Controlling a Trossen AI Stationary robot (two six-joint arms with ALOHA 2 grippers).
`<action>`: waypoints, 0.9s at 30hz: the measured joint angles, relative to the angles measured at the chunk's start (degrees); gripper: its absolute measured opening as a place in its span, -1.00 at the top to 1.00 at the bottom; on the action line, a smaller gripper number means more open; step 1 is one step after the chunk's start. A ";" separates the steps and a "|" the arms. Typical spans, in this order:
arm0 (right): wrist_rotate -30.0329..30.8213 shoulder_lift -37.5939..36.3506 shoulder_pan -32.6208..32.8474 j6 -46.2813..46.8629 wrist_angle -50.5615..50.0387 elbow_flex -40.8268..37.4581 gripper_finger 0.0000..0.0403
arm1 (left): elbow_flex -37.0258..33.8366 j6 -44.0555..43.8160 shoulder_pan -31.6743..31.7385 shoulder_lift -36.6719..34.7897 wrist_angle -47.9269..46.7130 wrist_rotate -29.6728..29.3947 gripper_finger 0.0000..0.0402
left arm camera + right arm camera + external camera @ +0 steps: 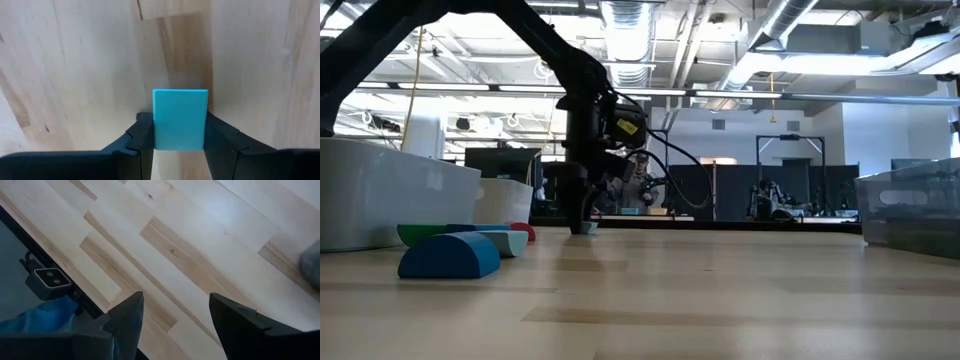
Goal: Sort blocks by size
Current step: Put the light blue semicircular block into the white bin
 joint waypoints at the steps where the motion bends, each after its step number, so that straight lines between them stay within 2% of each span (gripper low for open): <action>1: 0.02 0.00 0.00 -0.11 -0.08 0.00 -0.27 | 0.50 -0.47 -0.01 -0.01 -0.76 0.07 0.38; 7: 0.17 0.00 -0.02 -1.33 -0.36 0.00 -0.27 | 6.64 -3.65 0.14 -0.24 -10.26 0.20 0.34; 13: 0.34 0.00 -0.02 -1.50 -0.60 0.00 -0.27 | 8.38 -7.73 2.19 -6.10 -13.96 -1.94 0.33; 21: 3.76 0.00 0.37 -1.31 -0.58 0.00 -0.27 | 8.25 -15.62 10.90 -15.45 -20.44 -2.98 0.33; 27: 4.87 0.00 0.37 -1.37 -0.60 0.00 -0.27 | 7.74 -19.73 17.41 -19.57 -24.80 -3.02 0.33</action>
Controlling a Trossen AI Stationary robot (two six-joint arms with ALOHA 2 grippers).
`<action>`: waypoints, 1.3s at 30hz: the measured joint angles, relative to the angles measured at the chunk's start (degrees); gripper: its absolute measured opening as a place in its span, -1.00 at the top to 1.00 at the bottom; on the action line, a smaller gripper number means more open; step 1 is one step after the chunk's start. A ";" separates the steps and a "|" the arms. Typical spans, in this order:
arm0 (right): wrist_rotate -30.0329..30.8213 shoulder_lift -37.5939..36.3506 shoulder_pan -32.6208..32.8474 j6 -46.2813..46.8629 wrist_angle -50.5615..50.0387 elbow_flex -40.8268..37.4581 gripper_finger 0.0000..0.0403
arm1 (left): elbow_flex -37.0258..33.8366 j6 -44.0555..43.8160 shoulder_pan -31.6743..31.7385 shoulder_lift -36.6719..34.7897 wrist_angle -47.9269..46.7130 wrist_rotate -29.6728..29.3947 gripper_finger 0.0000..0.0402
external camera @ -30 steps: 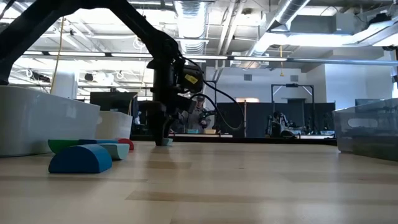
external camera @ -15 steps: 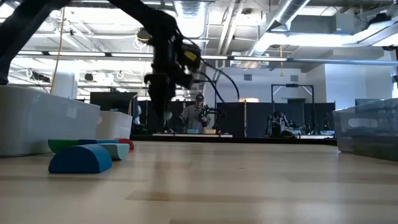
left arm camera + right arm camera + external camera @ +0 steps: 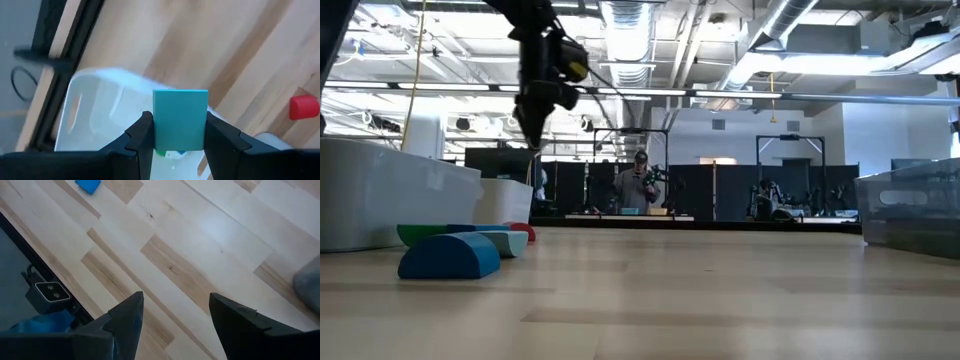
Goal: Sort blocks by size
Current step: Put the light blue semicircular block into the white bin, then put the red semicircular block into the white bin
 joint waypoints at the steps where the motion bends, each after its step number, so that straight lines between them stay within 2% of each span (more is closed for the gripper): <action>1: 0.12 0.00 0.01 0.00 0.02 0.00 -0.27 | -0.51 -0.63 0.77 -0.53 -0.27 0.01 0.33; 8: 0.28 0.00 0.04 0.07 0.03 0.00 -0.27 | -12.57 -3.70 6.34 -4.80 0.84 -0.20 0.33; 13: 1.27 0.00 0.29 0.33 0.04 0.00 -0.27 | -22.42 -3.94 8.38 -8.66 6.33 -0.05 0.33; 17: 1.28 0.00 0.27 0.33 0.04 0.00 -0.27 | -27.32 -3.84 8.50 -11.17 10.44 0.06 0.32; 31: 1.23 0.00 0.26 1.10 0.24 0.00 -0.27 | -29.11 -3.87 8.45 -12.09 12.22 0.26 -0.06; 36: 1.21 0.00 0.26 1.55 0.48 0.00 -0.27 | -29.11 -7.53 7.06 -14.22 12.01 7.46 -0.11; 39: 1.21 0.00 0.26 1.50 0.46 0.00 -0.27 | -29.08 -10.16 4.07 -17.04 11.71 9.18 -0.11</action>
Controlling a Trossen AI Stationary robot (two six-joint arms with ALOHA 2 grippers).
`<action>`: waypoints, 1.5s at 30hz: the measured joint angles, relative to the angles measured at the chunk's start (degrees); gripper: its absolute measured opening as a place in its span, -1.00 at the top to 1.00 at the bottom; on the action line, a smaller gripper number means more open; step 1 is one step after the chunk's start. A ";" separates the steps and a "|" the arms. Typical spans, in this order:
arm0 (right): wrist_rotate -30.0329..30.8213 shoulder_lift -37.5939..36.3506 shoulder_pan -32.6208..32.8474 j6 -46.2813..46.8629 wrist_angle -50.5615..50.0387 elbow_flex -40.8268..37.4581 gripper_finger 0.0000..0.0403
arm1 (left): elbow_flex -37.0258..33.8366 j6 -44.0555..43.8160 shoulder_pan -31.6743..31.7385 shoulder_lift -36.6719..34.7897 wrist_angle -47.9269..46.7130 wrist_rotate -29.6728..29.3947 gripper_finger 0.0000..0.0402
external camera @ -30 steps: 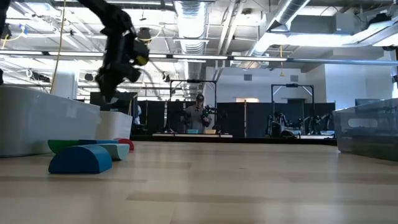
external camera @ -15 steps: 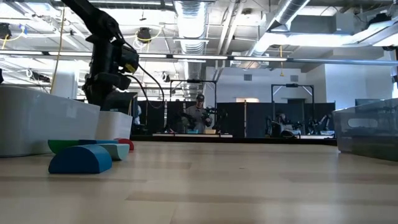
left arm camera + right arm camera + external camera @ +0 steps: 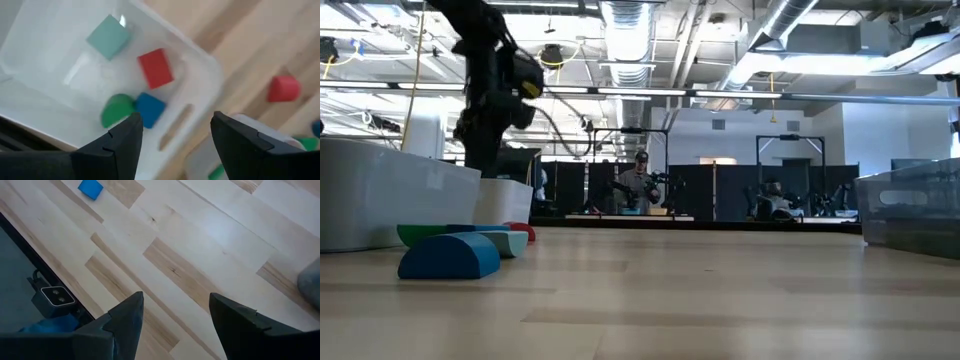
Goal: Sort blocks by size
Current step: Put the red semicircular block into the white bin
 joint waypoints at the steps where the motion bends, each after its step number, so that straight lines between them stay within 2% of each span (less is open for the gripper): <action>1: 0.00 0.00 0.00 -0.27 -0.01 0.00 -0.27 | 0.00 -0.73 -1.28 -1.13 -0.13 0.01 -0.11; 10: -0.07 0.00 -0.79 -3.41 -0.04 0.00 -0.27 | 0.04 -15.00 -19.46 -8.65 2.74 -0.50 -0.12; 15: -0.21 -0.02 -1.95 -5.48 -0.01 0.00 -0.27 | 0.04 -22.57 -29.70 -7.71 7.31 -5.05 -0.12; 20: -0.24 -0.02 -2.32 -6.60 0.31 0.00 -0.27 | 0.06 -28.15 -35.99 -3.73 10.20 -7.52 -0.12; 30: -0.42 -0.02 -2.12 -6.57 1.63 0.00 -0.27 | 0.04 -32.66 -42.12 8.21 12.83 -8.12 -0.12; 39: -0.61 -0.02 -1.57 -6.12 2.73 0.00 -0.27 | 0.07 -35.53 -44.55 13.48 16.17 -8.24 -0.12; 45: -0.61 -0.02 -1.38 -6.11 3.04 0.00 -0.27 | 0.04 -35.98 -45.24 16.60 16.53 -10.85 -0.12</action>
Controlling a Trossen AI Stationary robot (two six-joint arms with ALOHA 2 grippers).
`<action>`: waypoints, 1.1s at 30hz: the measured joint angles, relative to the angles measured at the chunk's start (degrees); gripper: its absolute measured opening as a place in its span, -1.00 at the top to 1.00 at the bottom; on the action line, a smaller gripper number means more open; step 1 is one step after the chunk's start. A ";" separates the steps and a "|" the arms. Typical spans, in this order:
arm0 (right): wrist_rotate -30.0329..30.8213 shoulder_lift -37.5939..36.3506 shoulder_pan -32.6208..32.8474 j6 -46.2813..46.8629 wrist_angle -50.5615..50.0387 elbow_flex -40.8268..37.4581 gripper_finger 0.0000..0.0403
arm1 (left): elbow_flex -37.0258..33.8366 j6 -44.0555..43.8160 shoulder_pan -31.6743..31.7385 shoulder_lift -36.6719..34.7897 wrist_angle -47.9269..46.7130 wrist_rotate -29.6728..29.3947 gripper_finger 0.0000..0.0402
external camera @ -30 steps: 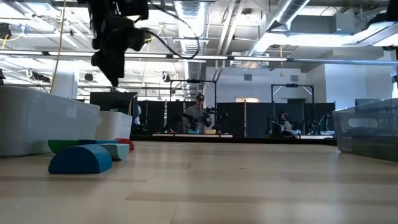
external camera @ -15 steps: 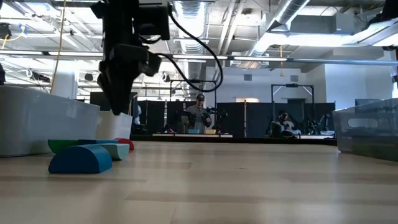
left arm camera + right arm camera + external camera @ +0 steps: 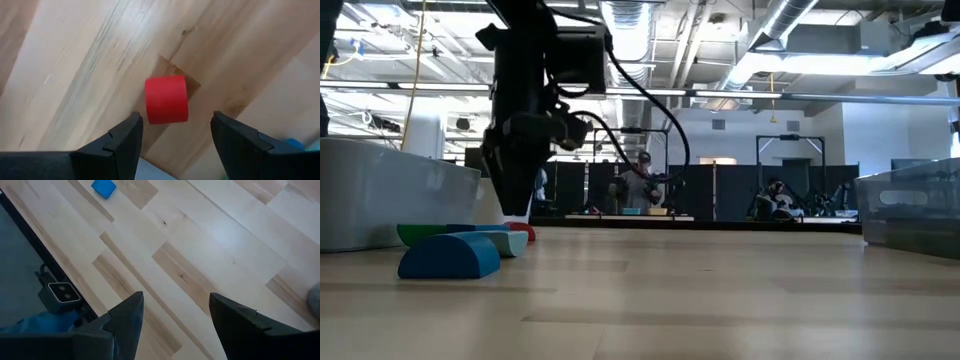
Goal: Sort blocks by size
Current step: Put the red semicircular block into the white bin
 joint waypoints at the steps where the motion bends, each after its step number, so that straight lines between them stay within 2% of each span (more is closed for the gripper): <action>1: 0.00 0.00 0.00 0.00 -0.02 0.00 -0.27 | 0.02 0.00 -0.11 0.34 0.02 -0.23 -0.12; 12: 0.32 0.00 0.00 -0.48 -0.09 0.00 -0.27 | 0.02 0.44 -0.15 4.78 1.36 -1.72 -0.12; 19: 0.42 0.00 0.00 -0.48 -0.91 0.00 -0.27 | 0.22 2.48 -0.08 6.55 2.70 0.57 -0.11; 22: 0.43 0.00 0.00 -0.48 -0.91 0.00 -0.27 | 0.20 3.70 -0.06 6.55 3.31 1.48 -0.02; 27: 0.46 0.00 -0.07 -0.47 -1.09 0.00 -0.27 | 0.15 6.56 0.50 6.49 3.57 3.88 0.36; 33: 0.58 0.00 -0.13 -0.47 -1.40 0.00 -0.27 | 1.30 9.91 0.53 6.66 1.21 4.78 0.39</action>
